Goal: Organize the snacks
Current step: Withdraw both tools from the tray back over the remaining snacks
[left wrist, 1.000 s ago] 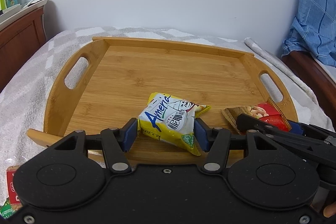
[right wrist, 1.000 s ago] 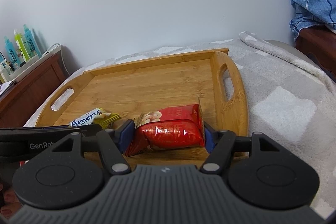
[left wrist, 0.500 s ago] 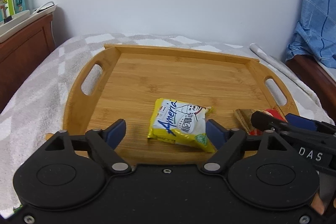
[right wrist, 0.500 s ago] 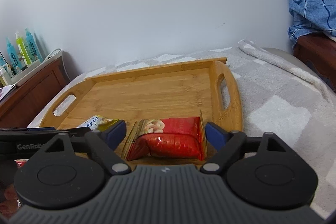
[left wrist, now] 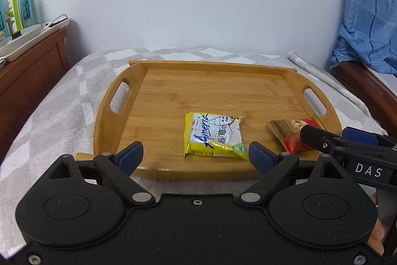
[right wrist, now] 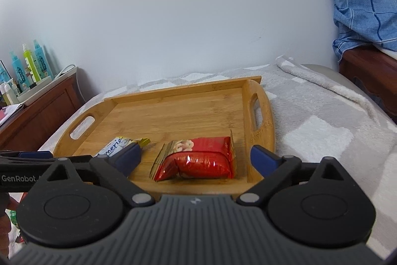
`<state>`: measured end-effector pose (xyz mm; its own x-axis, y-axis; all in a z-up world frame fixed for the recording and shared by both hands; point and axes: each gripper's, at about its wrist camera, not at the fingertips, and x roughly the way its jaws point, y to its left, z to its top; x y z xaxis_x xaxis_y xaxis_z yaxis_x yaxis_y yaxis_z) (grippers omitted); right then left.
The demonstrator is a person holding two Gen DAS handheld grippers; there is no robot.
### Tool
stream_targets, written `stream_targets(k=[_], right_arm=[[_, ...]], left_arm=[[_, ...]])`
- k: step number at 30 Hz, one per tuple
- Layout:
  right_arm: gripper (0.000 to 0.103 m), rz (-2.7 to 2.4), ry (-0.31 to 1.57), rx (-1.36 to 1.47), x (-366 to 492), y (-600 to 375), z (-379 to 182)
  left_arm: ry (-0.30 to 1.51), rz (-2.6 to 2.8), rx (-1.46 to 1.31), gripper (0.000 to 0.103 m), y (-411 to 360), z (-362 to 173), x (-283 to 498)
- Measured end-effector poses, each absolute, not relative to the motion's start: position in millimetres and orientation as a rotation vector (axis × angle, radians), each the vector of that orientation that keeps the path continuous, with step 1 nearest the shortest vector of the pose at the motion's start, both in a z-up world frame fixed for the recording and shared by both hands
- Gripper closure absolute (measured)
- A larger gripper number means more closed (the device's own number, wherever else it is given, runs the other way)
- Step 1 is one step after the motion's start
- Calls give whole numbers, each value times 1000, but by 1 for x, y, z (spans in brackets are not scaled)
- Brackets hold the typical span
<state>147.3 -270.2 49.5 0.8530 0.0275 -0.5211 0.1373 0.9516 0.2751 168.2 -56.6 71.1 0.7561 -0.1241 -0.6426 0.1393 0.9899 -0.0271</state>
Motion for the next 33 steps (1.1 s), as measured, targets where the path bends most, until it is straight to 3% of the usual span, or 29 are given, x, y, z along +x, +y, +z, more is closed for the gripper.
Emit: stream_targets(k=[33], right_arm=[[0,-126,515,143,51,-231,57]], left_arm=[[719,-169,-8,6,-39,57,83]])
